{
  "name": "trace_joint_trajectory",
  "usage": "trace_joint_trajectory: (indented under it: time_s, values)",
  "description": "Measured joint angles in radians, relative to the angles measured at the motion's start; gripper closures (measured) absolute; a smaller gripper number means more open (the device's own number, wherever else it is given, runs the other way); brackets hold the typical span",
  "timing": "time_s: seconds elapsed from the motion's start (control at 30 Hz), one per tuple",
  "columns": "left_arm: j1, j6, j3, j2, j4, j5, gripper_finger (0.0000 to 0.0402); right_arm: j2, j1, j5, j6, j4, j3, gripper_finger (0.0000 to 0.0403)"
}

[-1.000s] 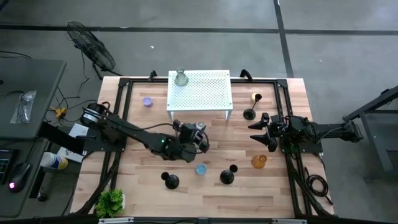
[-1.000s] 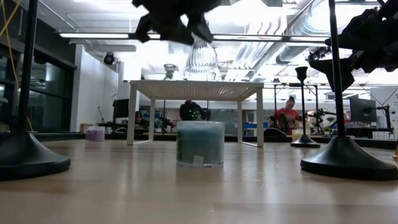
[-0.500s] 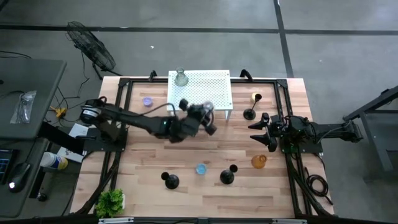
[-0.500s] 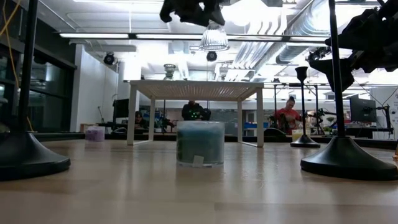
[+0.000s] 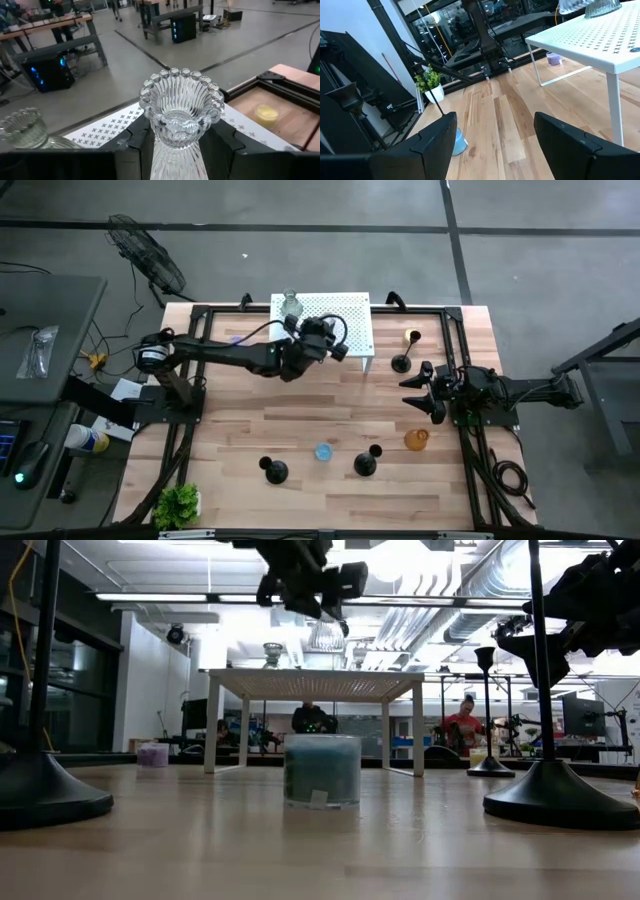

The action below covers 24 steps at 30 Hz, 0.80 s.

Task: Pick & Place candle stick holders
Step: Put the transparent glass candle holder on the shelf aligned with the other glass candle holder

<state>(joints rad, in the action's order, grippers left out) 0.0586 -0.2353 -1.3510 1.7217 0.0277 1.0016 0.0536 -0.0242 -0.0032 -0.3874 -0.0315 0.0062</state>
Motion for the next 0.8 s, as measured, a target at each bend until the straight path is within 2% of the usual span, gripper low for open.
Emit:
trace_joint_trajectory:
  time_s: [0.3, 0.53, 0.8]
  values:
    - [0.083, -0.064, 0.0, 0.033, 0.016, -0.044, 0.0284, 0.0, 0.0, 0.0, 0.0, 0.0, 0.0, 0.0143]
    - [0.148, -0.149, 0.0, 0.033, -0.032, -0.066, 0.0284, 0.0, 0.0, 0.0, 0.0, 0.0, 0.0, 0.0143]
    - [0.164, -0.164, -0.002, 0.077, -0.01, -0.068, 0.0284, 0.0, 0.0, 0.0, 0.0, 0.0, 0.0, 0.0143]
